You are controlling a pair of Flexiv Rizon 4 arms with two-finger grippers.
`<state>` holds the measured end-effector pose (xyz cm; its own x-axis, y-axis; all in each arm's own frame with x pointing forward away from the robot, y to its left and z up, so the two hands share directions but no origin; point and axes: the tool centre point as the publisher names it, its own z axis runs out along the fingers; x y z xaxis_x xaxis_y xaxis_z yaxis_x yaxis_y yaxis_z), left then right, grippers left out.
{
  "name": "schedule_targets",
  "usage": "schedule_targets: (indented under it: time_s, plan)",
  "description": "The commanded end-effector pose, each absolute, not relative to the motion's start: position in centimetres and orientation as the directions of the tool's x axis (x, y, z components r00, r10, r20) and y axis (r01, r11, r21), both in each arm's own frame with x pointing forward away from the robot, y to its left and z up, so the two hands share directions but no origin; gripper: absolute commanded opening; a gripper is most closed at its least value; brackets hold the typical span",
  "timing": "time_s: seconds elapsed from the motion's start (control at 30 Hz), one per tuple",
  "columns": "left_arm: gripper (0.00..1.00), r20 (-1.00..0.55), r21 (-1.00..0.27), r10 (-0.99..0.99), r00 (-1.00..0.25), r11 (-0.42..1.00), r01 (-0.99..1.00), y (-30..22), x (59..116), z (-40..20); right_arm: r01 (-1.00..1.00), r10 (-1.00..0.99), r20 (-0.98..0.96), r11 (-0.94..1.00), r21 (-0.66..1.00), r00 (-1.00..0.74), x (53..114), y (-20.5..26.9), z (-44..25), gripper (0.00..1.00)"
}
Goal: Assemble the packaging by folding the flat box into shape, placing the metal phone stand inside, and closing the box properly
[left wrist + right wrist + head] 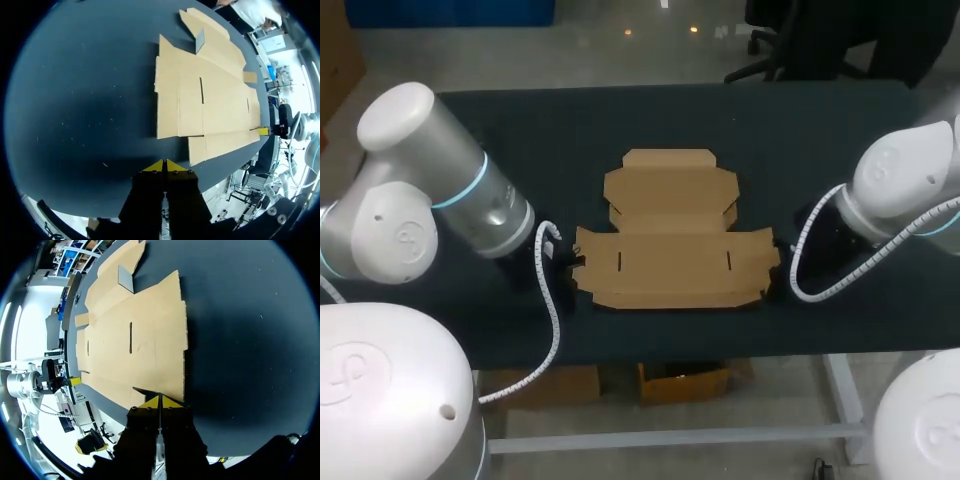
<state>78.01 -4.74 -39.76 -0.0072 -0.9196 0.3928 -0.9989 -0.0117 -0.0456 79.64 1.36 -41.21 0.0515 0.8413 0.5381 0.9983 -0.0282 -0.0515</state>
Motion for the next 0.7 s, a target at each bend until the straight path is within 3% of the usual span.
schedule_targets:
  time_s: [0.03,0.7]
  plan:
    - [0.0,0.395,-0.05,-0.919,-0.01,-0.011,-0.999,-4.7,77.8,-39.7,0.998,0.846,0.53,-0.03,-0.05,0.052,79.3,1.6,-40.7,0.0]
    - [0.0,0.423,-0.028,-0.905,-0.035,0.025,-0.999,-6.4,78.3,-40.7,0.998,0.842,0.536,-0.044,-0.051,0.064,79.5,2.0,-41.8,0.0]
